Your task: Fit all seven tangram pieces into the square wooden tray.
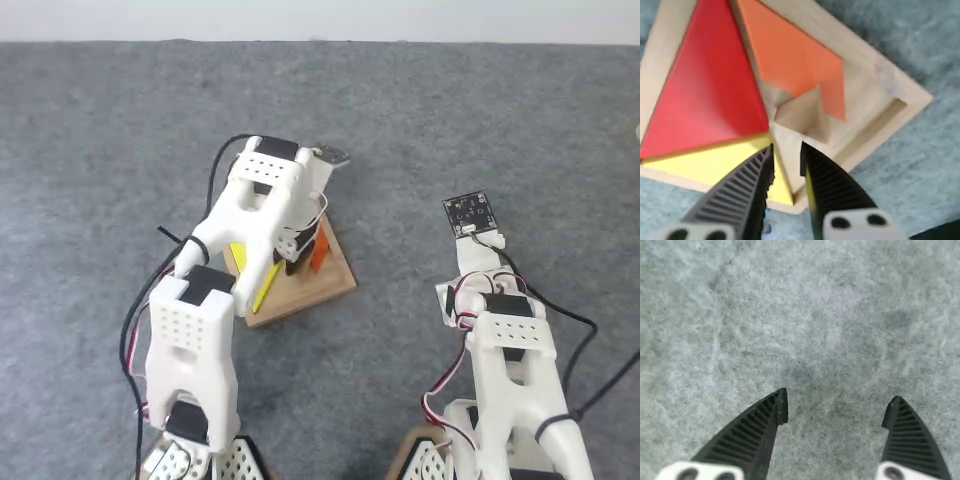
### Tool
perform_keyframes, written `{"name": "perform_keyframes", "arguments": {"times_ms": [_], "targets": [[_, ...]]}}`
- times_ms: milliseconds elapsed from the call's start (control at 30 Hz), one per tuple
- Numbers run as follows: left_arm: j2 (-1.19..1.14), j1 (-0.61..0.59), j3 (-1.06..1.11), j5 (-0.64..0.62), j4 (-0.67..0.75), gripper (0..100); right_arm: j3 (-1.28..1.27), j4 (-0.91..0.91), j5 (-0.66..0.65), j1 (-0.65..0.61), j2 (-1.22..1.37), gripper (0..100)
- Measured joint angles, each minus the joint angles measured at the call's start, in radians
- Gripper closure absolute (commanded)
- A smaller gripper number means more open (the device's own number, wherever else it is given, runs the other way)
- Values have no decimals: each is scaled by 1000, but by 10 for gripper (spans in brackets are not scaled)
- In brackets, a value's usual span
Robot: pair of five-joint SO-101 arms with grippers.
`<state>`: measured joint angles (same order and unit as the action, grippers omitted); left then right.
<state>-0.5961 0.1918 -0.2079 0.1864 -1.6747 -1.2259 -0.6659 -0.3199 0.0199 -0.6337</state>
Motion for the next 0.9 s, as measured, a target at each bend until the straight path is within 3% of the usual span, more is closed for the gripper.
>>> {"name": "perform_keyframes", "arguments": {"times_ms": [267,900], "targets": [[120,2,-8,-17,-12,907,0,0,0,0,0,691],[78,87,-8,-51,118,907,0,0,0,0,0,691]]}}
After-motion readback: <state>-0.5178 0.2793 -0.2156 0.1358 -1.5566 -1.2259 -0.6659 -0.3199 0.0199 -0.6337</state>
